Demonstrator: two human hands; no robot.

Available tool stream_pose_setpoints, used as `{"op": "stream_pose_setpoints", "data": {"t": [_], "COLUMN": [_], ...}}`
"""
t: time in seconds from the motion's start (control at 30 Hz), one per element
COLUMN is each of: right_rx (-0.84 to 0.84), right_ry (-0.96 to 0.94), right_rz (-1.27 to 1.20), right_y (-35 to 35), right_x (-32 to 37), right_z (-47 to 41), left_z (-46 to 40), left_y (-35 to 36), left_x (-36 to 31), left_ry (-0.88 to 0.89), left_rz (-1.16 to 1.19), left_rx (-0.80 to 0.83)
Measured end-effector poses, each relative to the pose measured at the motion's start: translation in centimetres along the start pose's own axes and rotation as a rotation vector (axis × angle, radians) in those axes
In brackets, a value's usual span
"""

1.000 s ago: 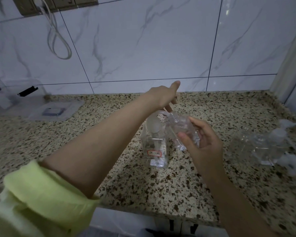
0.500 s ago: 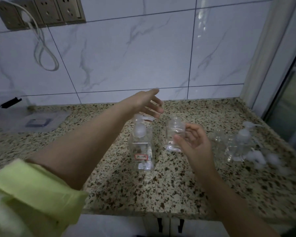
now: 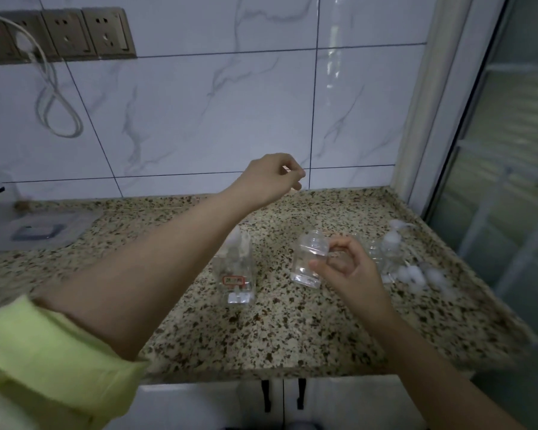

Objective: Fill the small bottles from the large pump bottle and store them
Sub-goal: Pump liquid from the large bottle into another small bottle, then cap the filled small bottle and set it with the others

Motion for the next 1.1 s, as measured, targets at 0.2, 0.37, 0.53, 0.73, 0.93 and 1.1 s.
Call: {"op": "stream_pose_setpoints", "data": {"t": [0.2, 0.37, 0.53, 0.73, 0.93, 1.1], "right_rx": [-0.042, -0.093, -0.206, -0.301, -0.299, -0.419], "right_ry": [0.014, 0.039, 0.025, -0.005, -0.02, -0.09], "right_rz": [0.025, 0.069, 0.105, 0.139, 0.261, 0.236], "right_y": [-1.5, -2.9, -4.0, -4.6, -5.2, -8.4], "right_x": [-1.3, -3.2, -5.1, -5.4, -5.1, -4.3], "right_z": [2.2, 3.7, 3.9, 3.6, 3.3, 4.3], "left_z": [3.0, 5.9, 9.0, 11.5, 12.5, 12.1], "left_y": [1.9, 5.6, 10.1, 14.6, 17.2, 18.2], "left_x": [-2.6, -1.6, 1.8, 4.7, 5.4, 5.1], "left_ry": [0.145, 0.182, 0.106, 0.036, 0.025, 0.047], "left_rz": [0.02, 0.049, 0.058, 0.119, 0.13, 0.085], "left_rx": [-0.106, -0.056, -0.015, 0.049, 0.011, -0.072]}}
Point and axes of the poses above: each hand's wrist, its own z-axis away from the middle knuckle, its own y-axis out of the palm, x = y × z, the point moved 5 cm from there along -z, towards the middle knuckle, and after that the axes turned 11 degrees about y, right-handed, at the moved point
